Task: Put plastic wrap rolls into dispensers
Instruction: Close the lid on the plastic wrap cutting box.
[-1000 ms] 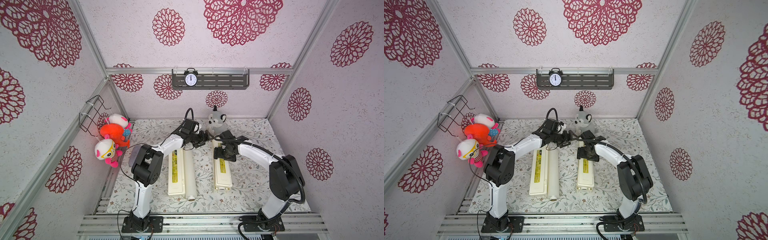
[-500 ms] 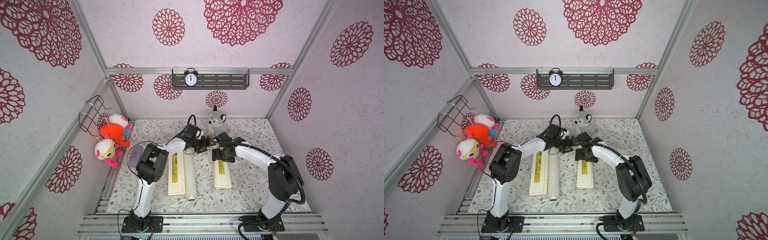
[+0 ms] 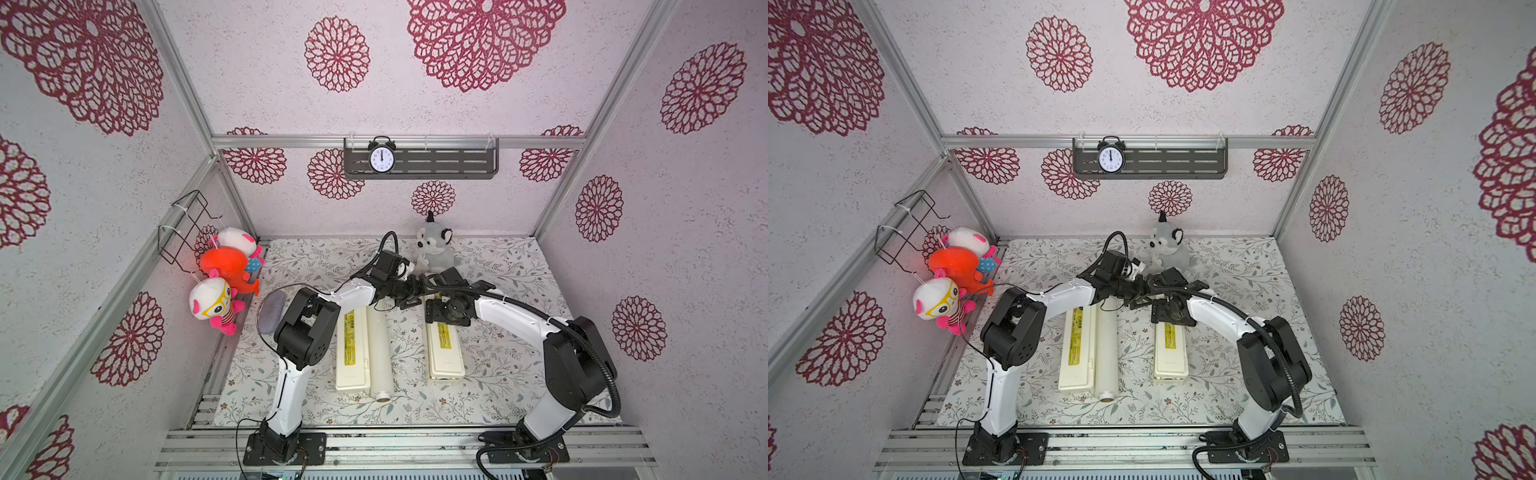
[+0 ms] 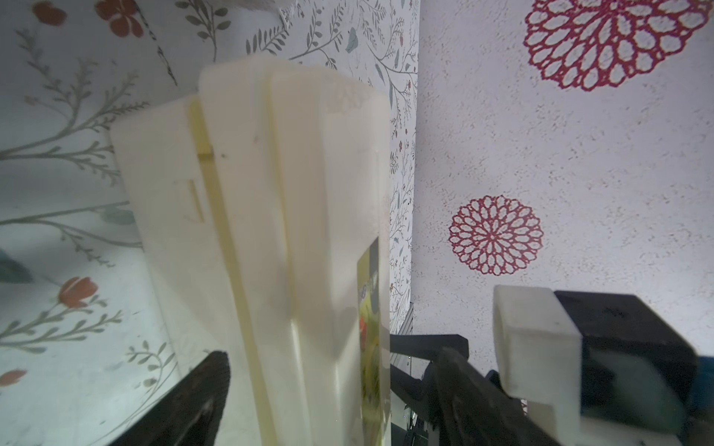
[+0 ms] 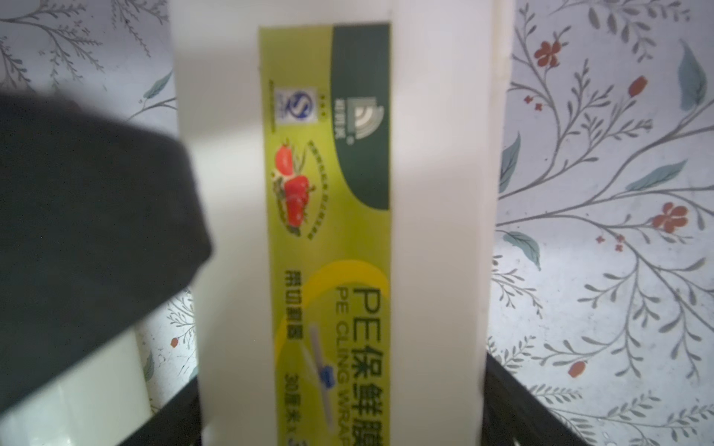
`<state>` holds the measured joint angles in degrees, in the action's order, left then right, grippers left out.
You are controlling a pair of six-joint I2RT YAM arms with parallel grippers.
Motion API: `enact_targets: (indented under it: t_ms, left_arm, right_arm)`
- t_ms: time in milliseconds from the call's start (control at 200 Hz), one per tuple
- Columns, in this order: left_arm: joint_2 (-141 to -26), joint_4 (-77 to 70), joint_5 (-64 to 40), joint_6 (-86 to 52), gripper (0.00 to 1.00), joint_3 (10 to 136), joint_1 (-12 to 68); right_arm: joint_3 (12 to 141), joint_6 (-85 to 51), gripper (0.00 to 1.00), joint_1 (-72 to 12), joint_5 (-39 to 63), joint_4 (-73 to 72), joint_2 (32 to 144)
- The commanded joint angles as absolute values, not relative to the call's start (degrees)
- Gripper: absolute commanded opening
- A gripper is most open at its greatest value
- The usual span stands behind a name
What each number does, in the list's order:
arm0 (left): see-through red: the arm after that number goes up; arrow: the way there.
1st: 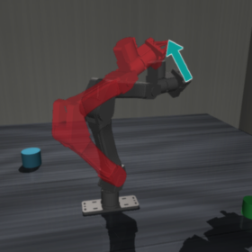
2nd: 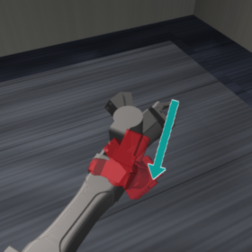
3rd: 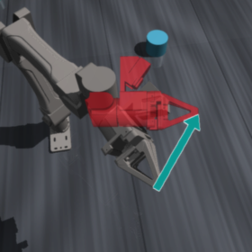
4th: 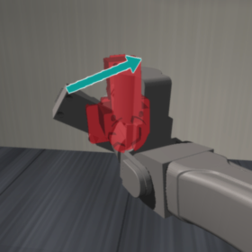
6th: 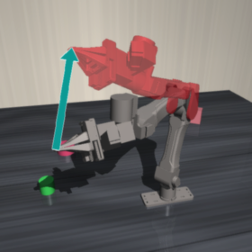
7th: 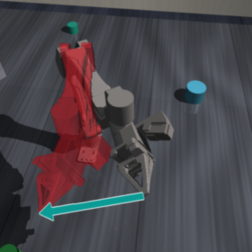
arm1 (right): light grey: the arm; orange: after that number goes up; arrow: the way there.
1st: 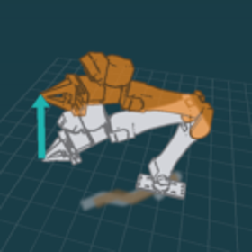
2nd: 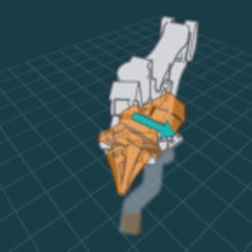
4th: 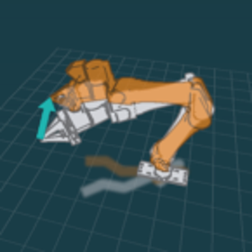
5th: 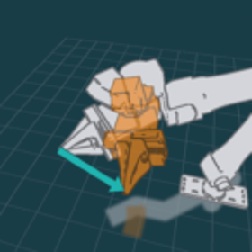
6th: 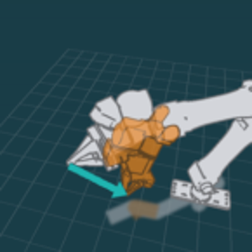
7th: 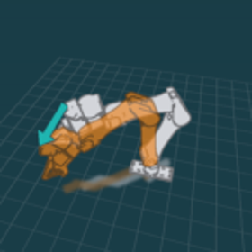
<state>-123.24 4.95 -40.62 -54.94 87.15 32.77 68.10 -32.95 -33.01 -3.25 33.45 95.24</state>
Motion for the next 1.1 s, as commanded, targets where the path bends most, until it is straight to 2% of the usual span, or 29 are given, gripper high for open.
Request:
enact_targets:
  t_ms: [0,165,876,1096]
  left_arm:
    - [-123.54,3.24,-40.87,-54.99,0.88,86.64,33.24]
    - [-122.97,3.25,-40.61,-54.87,0.88,86.15,33.32]
    - [-124.63,2.50,-40.62,-55.37,0.86,84.26,33.58]
    - [-126.48,3.60,-40.52,-54.89,0.83,84.29,33.74]
  right_arm:
    - [67.80,-33.15,0.81,-34.10,-2.61,32.60,91.32]
    - [66.71,-33.31,0.80,-34.10,-3.00,32.06,89.52]
    - [66.19,-34.84,0.81,-35.07,-2.57,29.02,95.10]
    - [65.82,-34.32,0.82,-35.42,-6.18,30.99,95.01]
